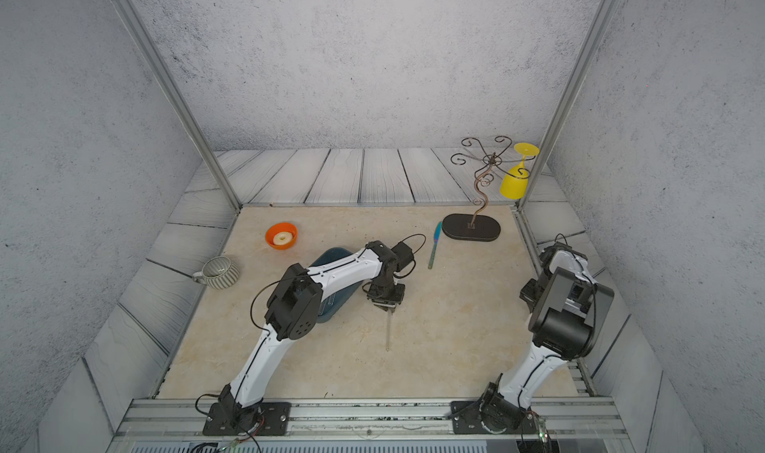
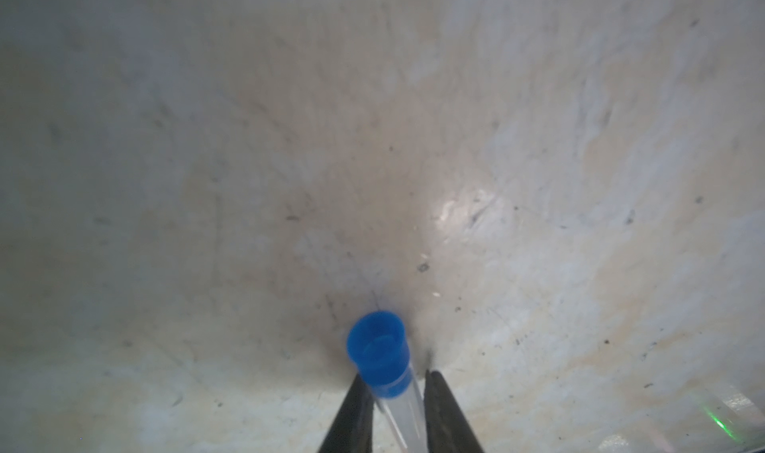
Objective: Wipe the exteriors of test tubes
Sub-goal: Pick up the test tube at the center of the board.
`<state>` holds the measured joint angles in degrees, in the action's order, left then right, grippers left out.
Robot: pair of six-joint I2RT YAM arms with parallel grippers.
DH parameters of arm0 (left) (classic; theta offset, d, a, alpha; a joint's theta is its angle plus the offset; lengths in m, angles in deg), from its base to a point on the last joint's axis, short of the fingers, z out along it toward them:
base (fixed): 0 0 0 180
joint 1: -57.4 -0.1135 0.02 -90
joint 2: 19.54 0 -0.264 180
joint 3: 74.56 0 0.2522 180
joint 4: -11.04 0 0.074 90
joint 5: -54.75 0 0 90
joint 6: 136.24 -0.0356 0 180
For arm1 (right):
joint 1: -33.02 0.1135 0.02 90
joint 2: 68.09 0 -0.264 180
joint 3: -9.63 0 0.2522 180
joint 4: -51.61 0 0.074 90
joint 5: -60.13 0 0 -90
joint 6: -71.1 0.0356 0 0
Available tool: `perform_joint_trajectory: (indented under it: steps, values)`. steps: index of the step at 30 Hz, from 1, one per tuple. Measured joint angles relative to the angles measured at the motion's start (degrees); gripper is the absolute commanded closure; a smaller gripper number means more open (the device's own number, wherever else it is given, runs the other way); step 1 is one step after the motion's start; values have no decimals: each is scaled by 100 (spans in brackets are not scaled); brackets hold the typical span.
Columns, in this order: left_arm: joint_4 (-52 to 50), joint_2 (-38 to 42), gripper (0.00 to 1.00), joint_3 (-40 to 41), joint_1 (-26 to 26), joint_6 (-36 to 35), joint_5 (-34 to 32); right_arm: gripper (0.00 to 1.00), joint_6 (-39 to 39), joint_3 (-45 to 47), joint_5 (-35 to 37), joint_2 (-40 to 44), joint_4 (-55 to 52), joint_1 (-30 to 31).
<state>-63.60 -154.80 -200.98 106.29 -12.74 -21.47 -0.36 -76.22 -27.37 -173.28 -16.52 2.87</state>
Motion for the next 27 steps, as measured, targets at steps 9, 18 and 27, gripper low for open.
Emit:
perform_joint_trajectory:
  steps: [9, 18, 27]
  values:
    - [9, 0, 75, 2, -90, -92, 70, 98, -13, 313, -1097, 7, 199, -37]
    - [151, 44, 76, 120, -116, -94, 249, 98, 2, 579, -1641, 476, 181, 673]
    - [291, 85, 77, 234, -160, 55, 431, 98, 157, 931, -1961, 1353, 153, 2079]
